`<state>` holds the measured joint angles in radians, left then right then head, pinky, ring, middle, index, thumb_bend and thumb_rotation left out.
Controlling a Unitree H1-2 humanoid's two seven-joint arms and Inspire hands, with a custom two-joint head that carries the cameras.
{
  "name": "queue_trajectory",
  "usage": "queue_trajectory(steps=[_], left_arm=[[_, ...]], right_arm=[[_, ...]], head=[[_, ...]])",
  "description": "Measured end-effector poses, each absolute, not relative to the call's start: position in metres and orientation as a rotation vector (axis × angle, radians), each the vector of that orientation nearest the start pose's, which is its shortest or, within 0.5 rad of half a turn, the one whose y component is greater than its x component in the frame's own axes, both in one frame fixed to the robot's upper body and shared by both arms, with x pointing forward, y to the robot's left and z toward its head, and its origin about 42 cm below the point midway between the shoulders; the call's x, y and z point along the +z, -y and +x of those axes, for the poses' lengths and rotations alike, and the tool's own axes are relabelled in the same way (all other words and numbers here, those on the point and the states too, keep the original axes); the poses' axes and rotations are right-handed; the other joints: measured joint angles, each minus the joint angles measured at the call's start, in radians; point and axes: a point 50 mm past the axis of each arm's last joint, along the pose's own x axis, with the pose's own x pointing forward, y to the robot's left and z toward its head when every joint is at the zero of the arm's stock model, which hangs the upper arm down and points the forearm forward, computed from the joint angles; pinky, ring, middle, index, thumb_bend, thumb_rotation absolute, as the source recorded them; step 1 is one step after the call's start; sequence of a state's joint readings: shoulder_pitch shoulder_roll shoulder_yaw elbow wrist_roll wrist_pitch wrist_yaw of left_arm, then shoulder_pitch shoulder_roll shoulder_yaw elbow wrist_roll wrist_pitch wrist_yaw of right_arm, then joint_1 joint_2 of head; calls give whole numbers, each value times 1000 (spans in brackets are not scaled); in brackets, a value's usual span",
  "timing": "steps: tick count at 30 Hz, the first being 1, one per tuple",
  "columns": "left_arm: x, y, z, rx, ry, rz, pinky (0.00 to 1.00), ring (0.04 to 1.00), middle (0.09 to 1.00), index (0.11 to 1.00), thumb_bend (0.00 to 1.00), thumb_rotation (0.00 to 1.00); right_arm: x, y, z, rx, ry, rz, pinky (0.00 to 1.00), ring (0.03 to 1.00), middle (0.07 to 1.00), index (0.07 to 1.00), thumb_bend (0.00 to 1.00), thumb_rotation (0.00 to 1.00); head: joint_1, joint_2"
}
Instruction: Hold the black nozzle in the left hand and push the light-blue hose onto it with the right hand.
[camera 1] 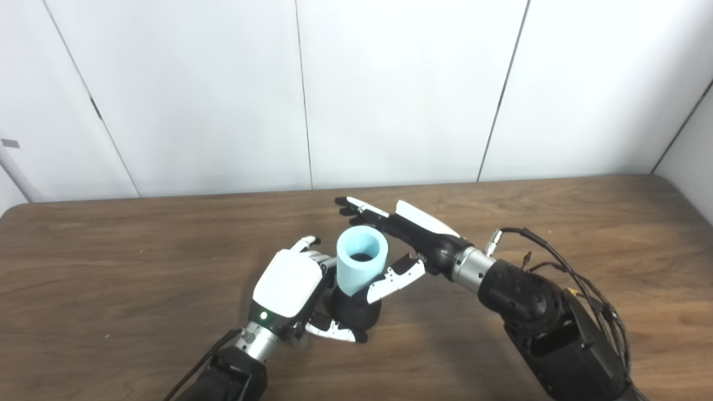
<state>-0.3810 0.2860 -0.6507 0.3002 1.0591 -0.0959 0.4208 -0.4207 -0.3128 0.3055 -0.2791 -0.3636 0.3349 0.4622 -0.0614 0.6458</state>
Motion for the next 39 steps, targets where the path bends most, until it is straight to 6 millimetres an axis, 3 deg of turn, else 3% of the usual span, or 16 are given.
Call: queue_trajectory(steps=[4,10,17,26,33,39], left_arm=[[112,-140,354,-327,694,1349,809,463,421,483,504,0],[112,-140,354,-326,696,1348,793,457,422,488,503,0],[112,-139,354,-330,698,1350,806,459,425,486,504,0],[112,-139,355,-331,700,1350,808,468,426,476,504,0],[112,-139,356,-335,695,1348,823,477,416,479,503,0],[112,-140,356,-337,690,1346,817,471,421,480,504,0]], right_arm=[[256,176,360,590,224,-770,911,988,998,1000,1000,397],[261,182,362,576,239,-695,987,1000,1000,1000,1000,457],[272,186,360,561,308,-524,998,1000,1000,1000,1000,484],[285,215,358,397,474,-527,1000,1000,1000,1000,1000,809],[276,218,331,330,606,-605,954,1000,993,1000,996,874],[268,218,303,321,659,-796,976,1000,1000,1000,902,887]], head=[[0,0],[-2,-2],[-3,-3],[-3,-3],[-3,-3],[-3,-2]])
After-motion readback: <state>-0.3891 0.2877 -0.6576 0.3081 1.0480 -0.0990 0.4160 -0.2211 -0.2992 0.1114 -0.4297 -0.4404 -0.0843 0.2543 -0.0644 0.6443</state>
